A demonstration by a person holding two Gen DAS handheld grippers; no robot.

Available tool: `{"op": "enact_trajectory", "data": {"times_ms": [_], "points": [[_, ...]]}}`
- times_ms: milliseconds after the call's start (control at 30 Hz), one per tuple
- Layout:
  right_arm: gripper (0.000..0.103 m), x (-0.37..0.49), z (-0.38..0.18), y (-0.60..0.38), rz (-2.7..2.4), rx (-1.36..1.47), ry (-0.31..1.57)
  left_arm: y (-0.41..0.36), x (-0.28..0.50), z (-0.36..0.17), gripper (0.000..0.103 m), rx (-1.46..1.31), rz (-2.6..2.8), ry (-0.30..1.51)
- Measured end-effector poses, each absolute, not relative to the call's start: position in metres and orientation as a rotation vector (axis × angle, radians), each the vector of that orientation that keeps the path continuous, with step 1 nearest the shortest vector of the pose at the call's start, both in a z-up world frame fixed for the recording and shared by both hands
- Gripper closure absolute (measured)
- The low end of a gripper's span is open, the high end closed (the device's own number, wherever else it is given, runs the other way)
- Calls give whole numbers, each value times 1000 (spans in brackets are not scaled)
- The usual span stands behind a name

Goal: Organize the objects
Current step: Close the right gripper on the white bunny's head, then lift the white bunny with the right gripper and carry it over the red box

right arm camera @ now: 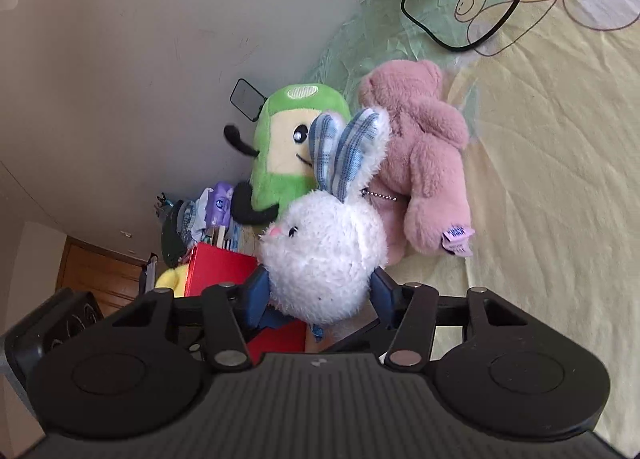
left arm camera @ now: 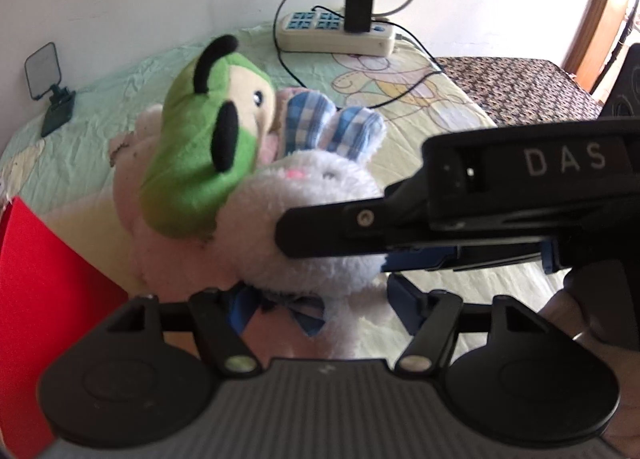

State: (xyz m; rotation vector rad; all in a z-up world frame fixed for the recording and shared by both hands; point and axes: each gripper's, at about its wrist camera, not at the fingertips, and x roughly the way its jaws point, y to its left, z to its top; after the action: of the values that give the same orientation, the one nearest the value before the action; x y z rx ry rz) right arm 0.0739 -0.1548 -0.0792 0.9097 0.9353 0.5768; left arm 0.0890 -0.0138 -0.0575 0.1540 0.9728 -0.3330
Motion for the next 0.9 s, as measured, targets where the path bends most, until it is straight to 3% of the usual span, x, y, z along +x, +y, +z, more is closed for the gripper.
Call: {"op": "enact_trajectory", "data": {"times_ms": [533,900], "points": [[47,-34,-52,-174,516,813,992,-33,-23,-39,38,148,-557,1023],[47,-60,-12,-125,602,717,926,18,-71,-1,38,106,-572,927]]}}
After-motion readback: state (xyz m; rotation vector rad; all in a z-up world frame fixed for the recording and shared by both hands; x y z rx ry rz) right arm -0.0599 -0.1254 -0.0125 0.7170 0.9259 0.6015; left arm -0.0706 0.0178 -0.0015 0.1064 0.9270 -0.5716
